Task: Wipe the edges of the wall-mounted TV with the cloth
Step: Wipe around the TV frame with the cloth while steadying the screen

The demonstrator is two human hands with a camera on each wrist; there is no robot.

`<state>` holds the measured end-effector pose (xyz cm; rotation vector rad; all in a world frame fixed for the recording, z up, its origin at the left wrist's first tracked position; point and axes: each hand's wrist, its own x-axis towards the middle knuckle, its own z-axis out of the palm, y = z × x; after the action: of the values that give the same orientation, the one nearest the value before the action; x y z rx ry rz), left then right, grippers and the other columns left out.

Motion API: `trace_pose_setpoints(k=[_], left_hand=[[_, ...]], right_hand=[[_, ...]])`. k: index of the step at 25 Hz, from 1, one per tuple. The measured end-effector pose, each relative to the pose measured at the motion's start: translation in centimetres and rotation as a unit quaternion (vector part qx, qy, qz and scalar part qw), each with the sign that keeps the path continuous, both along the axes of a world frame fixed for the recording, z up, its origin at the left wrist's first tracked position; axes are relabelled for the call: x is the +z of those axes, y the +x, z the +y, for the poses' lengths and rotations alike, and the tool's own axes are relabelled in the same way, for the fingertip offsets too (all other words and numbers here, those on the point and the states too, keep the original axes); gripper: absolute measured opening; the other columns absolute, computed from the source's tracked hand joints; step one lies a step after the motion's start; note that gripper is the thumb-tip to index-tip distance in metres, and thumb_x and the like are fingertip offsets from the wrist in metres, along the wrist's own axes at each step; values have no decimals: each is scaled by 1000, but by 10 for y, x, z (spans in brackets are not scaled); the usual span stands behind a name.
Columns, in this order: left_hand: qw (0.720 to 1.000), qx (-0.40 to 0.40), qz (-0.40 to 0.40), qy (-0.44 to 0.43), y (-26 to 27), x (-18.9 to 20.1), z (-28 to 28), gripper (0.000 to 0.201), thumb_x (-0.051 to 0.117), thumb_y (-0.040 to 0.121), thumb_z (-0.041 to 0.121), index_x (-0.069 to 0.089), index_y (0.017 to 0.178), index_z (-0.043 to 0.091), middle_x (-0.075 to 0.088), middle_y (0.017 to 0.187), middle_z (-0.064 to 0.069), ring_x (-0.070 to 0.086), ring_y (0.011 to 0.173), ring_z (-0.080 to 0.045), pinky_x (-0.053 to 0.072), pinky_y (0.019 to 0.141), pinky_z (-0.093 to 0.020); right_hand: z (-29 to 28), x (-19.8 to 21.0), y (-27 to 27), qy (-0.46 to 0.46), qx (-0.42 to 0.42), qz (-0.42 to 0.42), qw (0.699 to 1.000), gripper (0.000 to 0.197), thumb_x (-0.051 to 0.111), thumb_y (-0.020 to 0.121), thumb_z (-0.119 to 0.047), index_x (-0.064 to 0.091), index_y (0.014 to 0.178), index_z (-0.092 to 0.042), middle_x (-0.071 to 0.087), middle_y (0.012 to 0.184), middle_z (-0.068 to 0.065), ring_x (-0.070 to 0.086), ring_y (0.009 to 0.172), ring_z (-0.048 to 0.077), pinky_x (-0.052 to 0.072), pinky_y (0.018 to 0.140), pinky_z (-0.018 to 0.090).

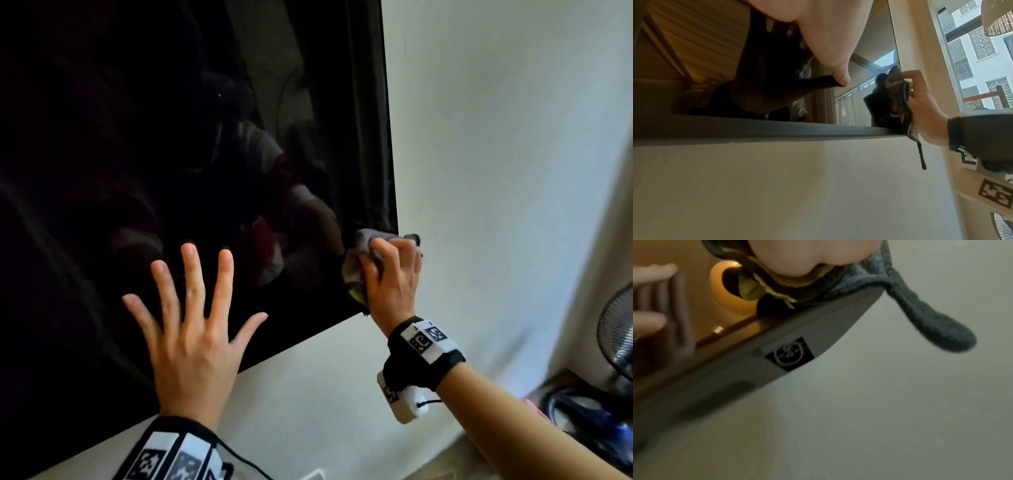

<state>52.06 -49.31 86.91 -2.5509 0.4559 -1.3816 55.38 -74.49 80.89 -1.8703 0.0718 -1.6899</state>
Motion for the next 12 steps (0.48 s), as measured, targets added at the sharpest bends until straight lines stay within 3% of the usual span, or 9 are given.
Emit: trace_pose_setpoints(k=[2,6,7,9,10,12], left_hand=[[1000,-4,0,-6,0,0,0,87,51,85,61,17,152,18,13,159,-18,9,144,-44,8,110,-71],[1000,-21,12,-12,-2,1,1,87,53,86,61,15,153,19,9,159,-17,5,145,-43,6,111,-69],[999,-28,16,-5,-2,1,5,86,52,86,60,15,153,20,8,159,-17,5,145,-42,6,111,-69],[999,-35,23,9,-6,-3,17,83,49,86,61,17,152,22,8,160,-15,5,146,-39,8,111,-68],[999,-35,24,13,-8,-7,25,83,49,85,61,18,152,23,9,160,-14,5,146,-38,9,111,-68],[999,-23,23,12,-14,-13,46,82,50,85,60,20,152,23,12,160,-14,6,146,-39,10,111,-67]], right_hand=[[9,-4,-2,112,11,4,994,15,47,90,-27,45,104,-21,36,99,-1,38,90,22,33,85,34],[35,-37,-8,-89,20,22,996,12,45,94,-33,46,100,-22,37,96,1,38,84,24,33,80,36],[27,-33,-7,-56,9,32,998,13,47,92,-31,46,101,-22,38,97,3,39,86,25,33,81,38],[23,-20,-6,117,-5,24,993,18,47,88,-27,44,105,-20,44,101,12,39,92,24,31,87,36],[31,-18,-7,154,1,27,988,20,47,88,-28,43,106,-20,47,100,16,39,93,24,30,88,34],[64,-25,-13,52,18,43,998,21,51,87,-31,45,104,-20,44,100,11,38,90,24,30,85,34]])
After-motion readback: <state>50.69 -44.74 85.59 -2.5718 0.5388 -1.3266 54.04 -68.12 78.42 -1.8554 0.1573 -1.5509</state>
